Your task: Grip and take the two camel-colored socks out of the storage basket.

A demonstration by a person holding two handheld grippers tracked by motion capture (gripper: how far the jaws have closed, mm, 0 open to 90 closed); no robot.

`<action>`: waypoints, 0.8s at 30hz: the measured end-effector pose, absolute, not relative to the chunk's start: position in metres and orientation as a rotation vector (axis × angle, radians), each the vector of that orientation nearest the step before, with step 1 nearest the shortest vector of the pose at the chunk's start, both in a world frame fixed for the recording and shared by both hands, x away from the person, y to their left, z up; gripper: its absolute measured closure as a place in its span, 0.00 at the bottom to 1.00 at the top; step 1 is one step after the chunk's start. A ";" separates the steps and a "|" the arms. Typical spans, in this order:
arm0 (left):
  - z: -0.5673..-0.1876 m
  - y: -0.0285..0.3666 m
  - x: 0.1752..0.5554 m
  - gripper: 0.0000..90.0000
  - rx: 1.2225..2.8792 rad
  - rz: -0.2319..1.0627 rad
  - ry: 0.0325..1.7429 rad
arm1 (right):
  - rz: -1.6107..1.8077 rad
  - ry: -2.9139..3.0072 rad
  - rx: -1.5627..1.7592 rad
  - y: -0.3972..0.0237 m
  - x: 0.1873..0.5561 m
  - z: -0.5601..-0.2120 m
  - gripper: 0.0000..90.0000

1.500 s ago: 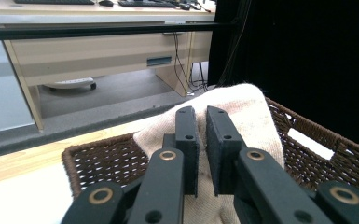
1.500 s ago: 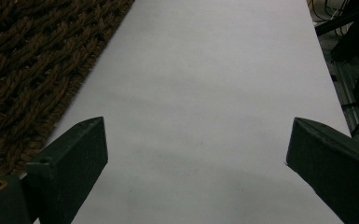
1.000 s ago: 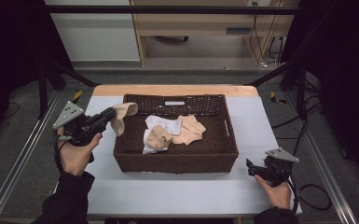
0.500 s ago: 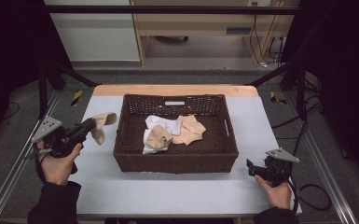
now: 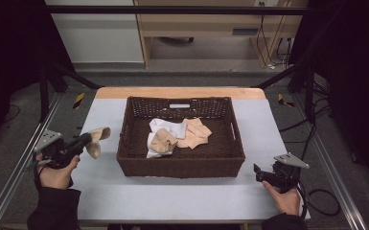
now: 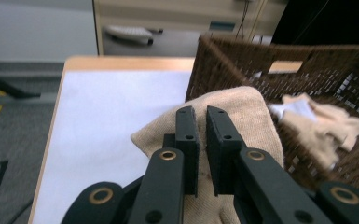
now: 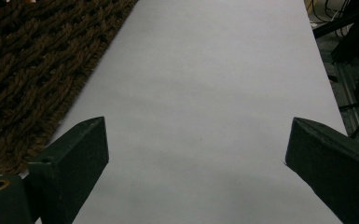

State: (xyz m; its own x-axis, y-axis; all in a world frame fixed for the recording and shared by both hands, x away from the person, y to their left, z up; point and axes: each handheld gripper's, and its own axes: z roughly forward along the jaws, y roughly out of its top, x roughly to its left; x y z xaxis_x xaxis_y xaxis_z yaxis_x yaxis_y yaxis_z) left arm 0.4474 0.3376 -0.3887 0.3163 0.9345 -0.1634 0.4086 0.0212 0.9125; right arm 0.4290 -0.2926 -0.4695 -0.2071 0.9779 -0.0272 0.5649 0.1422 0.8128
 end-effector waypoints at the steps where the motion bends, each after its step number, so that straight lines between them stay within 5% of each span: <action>1: -0.389 0.338 0.447 0.92 1.569 0.651 1.262 | 0.924 1.847 1.476 -0.293 0.429 -0.469 0.07; 17: -0.432 0.326 0.457 0.91 1.837 0.635 1.353 | 0.921 1.848 1.474 -0.293 0.428 -0.469 0.07; 24: -0.435 0.327 0.459 0.79 1.858 0.624 1.368 | 0.923 1.846 1.478 -0.294 0.428 -0.469 0.07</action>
